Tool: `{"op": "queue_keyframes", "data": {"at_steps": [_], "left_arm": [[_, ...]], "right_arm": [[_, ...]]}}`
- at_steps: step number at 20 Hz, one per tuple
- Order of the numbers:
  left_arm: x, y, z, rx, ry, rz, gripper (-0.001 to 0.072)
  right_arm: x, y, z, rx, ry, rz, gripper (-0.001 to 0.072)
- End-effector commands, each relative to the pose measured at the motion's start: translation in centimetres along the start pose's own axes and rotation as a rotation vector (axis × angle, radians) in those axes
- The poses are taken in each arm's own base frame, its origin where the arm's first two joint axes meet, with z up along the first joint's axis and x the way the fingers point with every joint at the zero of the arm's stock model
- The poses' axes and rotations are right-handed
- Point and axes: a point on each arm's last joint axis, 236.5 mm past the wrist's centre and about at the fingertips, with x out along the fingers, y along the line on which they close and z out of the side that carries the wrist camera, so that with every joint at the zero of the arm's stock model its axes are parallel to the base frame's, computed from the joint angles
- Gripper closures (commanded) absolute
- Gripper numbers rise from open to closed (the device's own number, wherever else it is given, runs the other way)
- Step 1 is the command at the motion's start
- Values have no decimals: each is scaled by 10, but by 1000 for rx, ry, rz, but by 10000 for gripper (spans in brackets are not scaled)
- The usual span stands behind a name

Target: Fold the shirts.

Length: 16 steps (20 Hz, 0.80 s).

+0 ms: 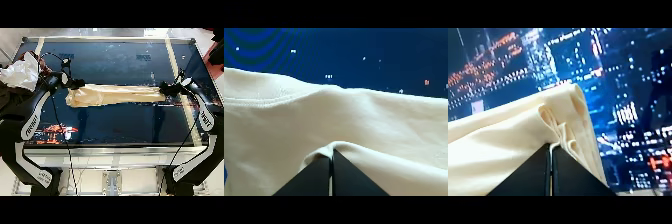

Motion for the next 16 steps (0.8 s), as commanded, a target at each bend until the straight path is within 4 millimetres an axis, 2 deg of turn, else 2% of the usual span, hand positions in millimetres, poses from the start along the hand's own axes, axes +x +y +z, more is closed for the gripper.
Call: {"op": "queue_keyframes", "data": {"at_steps": [1,2,3,4,7,8,9,10,12,14,16], "left_arm": [[1,-6,7,-46,-29,-29,648],[-1,-9,10,-53,-35,-37,400],[-6,-10,15,-52,-43,-39,138],[-13,-10,24,-45,-56,-35,60],[-43,-16,62,-29,-140,-43,60],[-54,-21,75,-35,-172,-58,60],[-62,-25,86,-43,-198,-74,60],[-69,-29,95,-50,-221,-88,60],[-77,-32,105,-50,-244,-96,60],[-81,-33,109,-50,-253,-99,60],[-82,-37,110,-66,-253,-118,60]], "right_arm": [[1,-15,-26,-44,111,-56,568],[-5,-11,-24,-46,105,-47,406],[-16,-4,-18,-65,90,-36,326],[-33,5,-8,-96,64,-26,324],[-103,23,32,-193,-74,-24,322],[-119,21,40,-194,-107,-28,322],[-126,13,41,-178,-107,-33,300],[-127,2,36,-150,-76,-34,245],[-119,-23,15,-84,15,-5,232],[-108,-30,1,-11,54,94,231],[-99,-29,-5,43,52,207,226]]}}
